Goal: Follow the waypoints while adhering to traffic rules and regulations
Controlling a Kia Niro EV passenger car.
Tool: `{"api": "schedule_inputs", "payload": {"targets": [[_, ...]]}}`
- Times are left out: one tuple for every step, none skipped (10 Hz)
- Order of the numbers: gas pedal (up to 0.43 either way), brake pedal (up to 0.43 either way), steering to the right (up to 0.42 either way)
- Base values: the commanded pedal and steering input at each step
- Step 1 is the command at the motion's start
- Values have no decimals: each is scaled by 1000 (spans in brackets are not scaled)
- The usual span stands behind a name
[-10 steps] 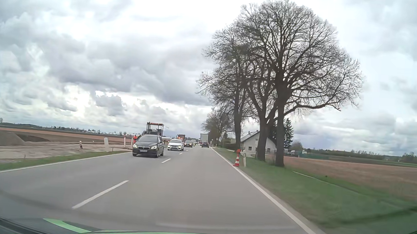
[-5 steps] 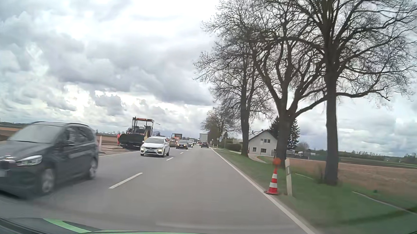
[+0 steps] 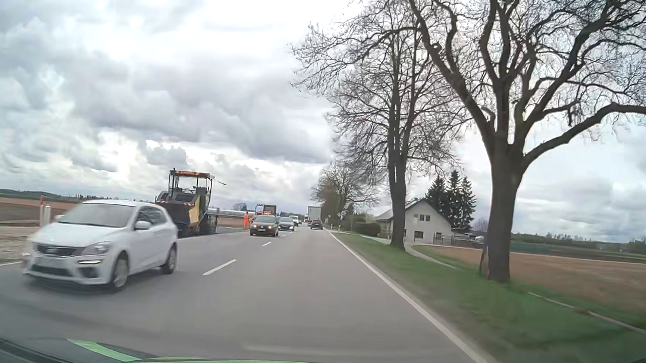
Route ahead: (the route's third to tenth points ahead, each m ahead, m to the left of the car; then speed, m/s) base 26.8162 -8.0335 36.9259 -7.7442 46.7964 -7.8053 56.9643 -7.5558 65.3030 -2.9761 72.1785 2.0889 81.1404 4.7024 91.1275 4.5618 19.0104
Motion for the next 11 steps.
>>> {"api": "schedule_inputs", "payload": {"targets": [[98,0,4],[98,0,4],[98,0,4],[98,0,4],[110,0,4],[110,0,4],[130,0,3],[130,0,2],[138,0,1],[138,0,1],[150,0,1]]}}
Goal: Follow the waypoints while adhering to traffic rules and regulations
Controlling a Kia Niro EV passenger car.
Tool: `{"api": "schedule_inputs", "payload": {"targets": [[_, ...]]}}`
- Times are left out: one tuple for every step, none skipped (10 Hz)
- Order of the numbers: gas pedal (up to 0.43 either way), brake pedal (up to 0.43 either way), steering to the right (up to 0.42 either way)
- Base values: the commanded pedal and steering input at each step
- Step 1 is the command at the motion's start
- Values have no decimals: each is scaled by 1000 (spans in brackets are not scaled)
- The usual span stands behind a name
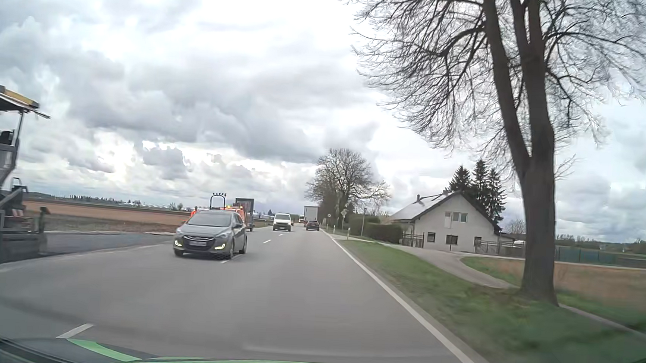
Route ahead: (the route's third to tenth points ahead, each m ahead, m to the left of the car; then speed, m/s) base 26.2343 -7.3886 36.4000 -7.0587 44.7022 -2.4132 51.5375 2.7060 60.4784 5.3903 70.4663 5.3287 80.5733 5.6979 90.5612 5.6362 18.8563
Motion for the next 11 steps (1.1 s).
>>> {"api": "schedule_inputs", "payload": {"targets": [[150,0,1],[150,0,1],[150,0,2],[150,0,1],[150,0,1],[150,0,0],[150,0,0],[157,0,0],[169,0,0],[177,0,0],[189,0,0]]}}
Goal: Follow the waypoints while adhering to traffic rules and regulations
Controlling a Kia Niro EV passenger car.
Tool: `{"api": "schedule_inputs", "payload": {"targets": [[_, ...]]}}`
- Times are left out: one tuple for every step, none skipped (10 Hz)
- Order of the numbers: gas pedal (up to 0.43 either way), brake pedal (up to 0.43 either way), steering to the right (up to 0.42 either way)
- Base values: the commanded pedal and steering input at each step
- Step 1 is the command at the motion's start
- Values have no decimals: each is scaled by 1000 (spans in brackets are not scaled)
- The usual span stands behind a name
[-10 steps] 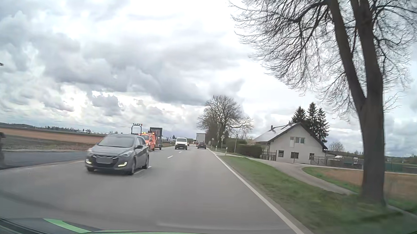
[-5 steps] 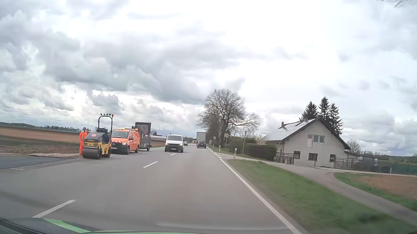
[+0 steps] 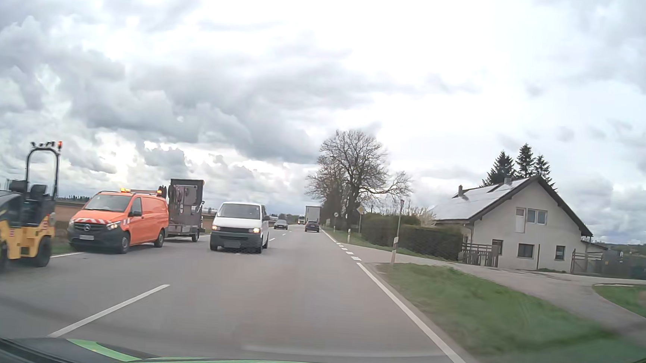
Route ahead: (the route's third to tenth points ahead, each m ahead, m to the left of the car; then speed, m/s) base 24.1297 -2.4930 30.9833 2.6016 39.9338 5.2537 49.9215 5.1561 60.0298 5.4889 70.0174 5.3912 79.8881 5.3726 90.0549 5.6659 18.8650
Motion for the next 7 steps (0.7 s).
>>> {"api": "schedule_inputs", "payload": {"targets": [[189,0,0],[189,0,0],[197,0,0],[197,0,0],[197,0,0],[197,0,0],[197,0,0]]}}
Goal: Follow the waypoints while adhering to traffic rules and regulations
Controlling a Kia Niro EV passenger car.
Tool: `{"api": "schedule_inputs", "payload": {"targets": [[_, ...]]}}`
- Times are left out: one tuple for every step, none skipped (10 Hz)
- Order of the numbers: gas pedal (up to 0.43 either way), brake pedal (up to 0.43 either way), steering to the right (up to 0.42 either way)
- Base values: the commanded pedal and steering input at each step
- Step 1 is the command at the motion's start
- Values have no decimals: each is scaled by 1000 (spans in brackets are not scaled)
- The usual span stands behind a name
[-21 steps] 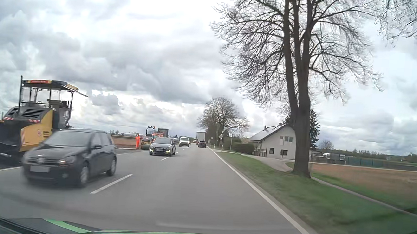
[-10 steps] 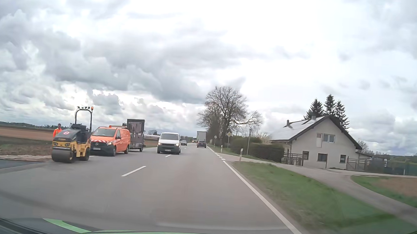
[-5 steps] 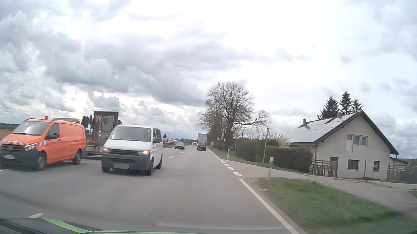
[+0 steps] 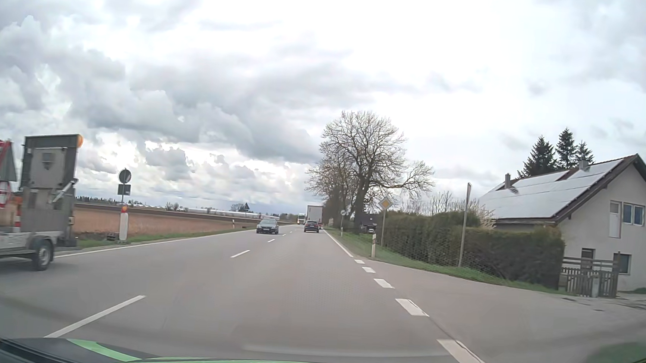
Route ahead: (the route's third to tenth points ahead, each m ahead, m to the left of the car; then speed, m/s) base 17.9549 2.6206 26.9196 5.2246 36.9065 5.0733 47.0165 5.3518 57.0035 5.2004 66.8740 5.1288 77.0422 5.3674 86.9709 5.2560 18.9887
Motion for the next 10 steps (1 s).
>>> {"api": "schedule_inputs", "payload": {"targets": [[197,0,0],[197,0,0],[197,0,0],[197,0,0],[197,0,0],[197,0,1],[197,0,0],[197,0,1],[197,0,1],[197,0,1]]}}
